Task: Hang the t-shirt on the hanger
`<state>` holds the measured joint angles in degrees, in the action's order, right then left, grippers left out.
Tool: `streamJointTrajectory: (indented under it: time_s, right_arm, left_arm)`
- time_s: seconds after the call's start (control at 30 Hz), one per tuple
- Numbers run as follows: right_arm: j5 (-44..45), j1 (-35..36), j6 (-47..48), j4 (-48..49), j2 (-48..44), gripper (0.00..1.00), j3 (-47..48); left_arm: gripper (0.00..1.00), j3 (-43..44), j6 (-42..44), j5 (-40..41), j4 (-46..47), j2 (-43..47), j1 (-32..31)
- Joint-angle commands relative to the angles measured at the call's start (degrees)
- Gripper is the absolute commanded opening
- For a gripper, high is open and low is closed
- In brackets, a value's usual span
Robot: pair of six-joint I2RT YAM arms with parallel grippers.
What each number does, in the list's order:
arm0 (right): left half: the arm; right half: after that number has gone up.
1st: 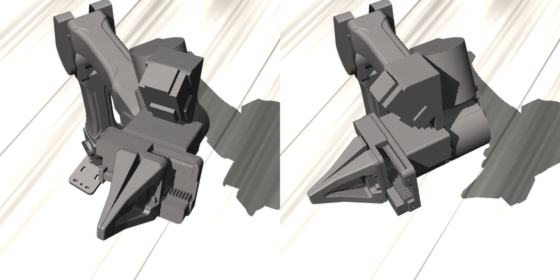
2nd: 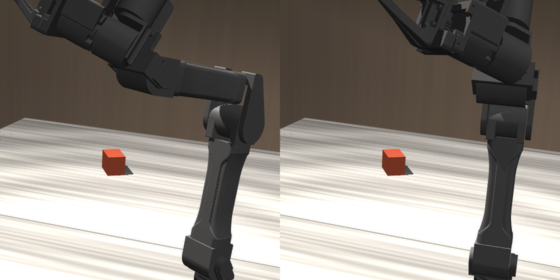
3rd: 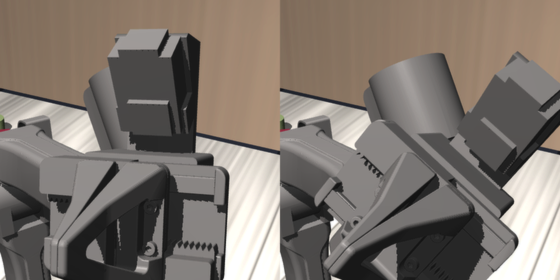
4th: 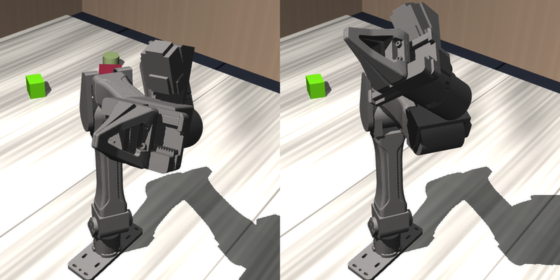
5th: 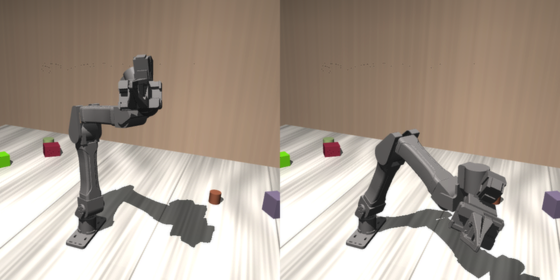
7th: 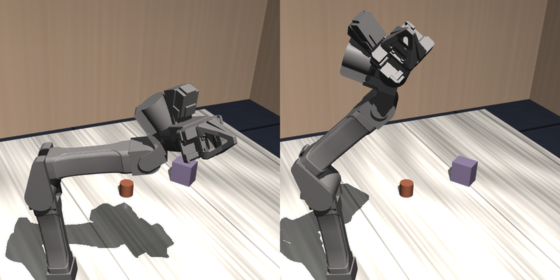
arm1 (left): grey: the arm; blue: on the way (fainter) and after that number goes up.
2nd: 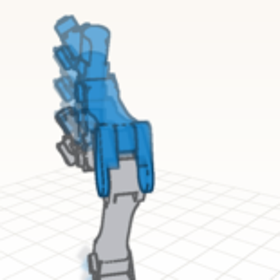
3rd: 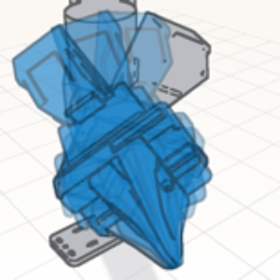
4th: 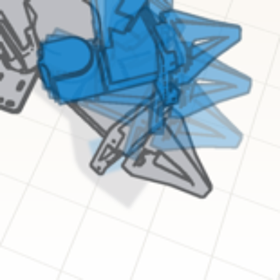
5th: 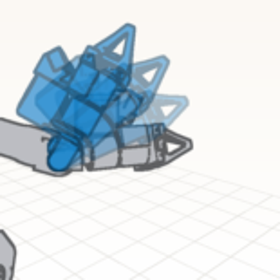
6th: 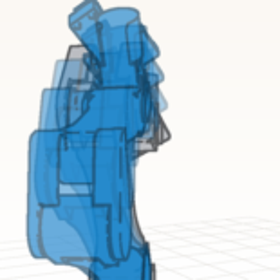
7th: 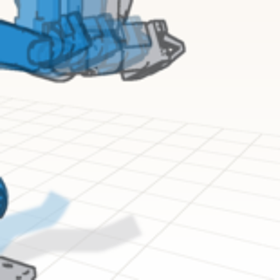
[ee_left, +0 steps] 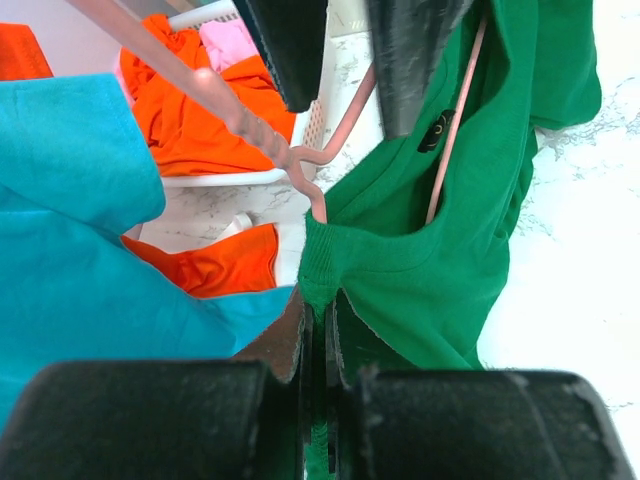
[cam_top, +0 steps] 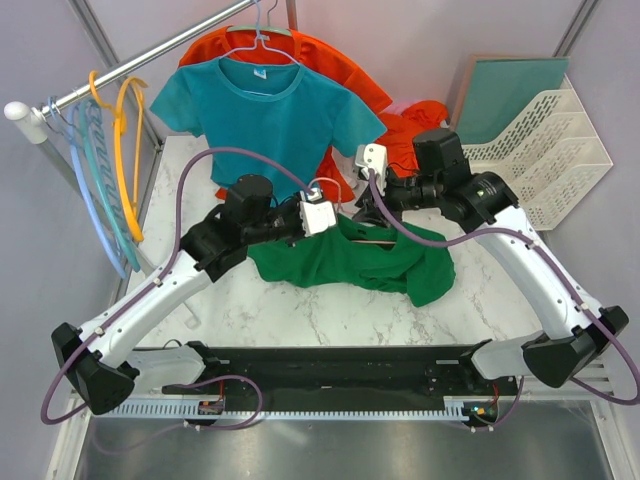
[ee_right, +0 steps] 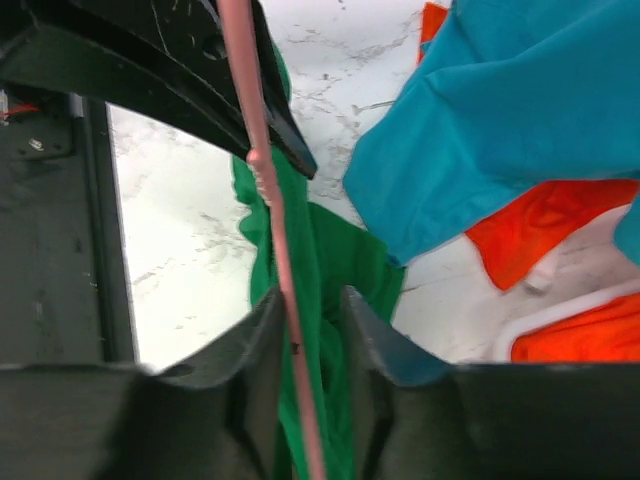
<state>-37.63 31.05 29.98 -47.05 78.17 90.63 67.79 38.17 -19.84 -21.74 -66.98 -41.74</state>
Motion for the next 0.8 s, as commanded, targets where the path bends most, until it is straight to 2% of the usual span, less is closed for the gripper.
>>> streamJointTrajectory:
  time_s: [0.0,0.07,0.13,0.23,0.27,0.33,0.37,0.5,0.57,0.67,0.77]
  right_arm:
    - [1.41,0.50,-0.80,2.31,1.54,0.22,3.50]
    - [2.29,0.50,-0.80,2.31,1.55,0.00,3.85]
    - [3.17,0.59,-0.71,2.22,1.11,0.00,3.50]
    - [4.49,0.16,-0.54,2.05,0.32,0.00,2.80]
    - [4.40,-0.11,-0.45,1.96,-0.12,0.00,2.36]
    - [3.71,-1.24,-0.36,1.78,-0.39,0.00,2.10]
    - [3.18,-1.77,-0.36,1.61,-0.56,0.00,2.09]
    - [0.98,-4.50,1.05,-0.67,-1.00,0.00,2.18]
    - [-0.60,-6.00,2.36,-1.64,-1.44,0.00,2.27]
    - [-1.57,-6.96,3.33,-3.22,-1.97,0.00,2.36]
    - [-2.45,-7.32,4.83,-4.63,-2.58,0.00,2.10]
  left_arm:
    - [0.02,2.79,-1.35,-1.61,1.88,0.62,-0.54]
    - [0.02,2.61,-1.61,-1.61,1.79,0.80,-0.54]
    - [0.04,2.44,-2.75,-0.91,1.35,1.06,-0.54]
    - [0.16,0.95,-5.73,-0.99,1.08,1.94,-0.19]
    - [0.27,0.33,-6.44,-1.34,1.08,2.29,0.07]
    - [0.36,-1.51,-9.06,-1.35,1.17,3.61,0.78]
    - [0.44,-1.95,-10.13,-2.04,1.00,4.05,2.52]
    - [0.56,-2.66,-13.47,-6.34,-2.34,5.98,10.17]
    - [0.61,-2.75,-12.17,-8.80,-6.18,7.12,15.07]
    - [0.65,-3.19,-6.64,-10.74,-11.47,8.09,19.04]
    - [0.71,-5.11,0.48,-7.96,-17.28,7.75,20.02]
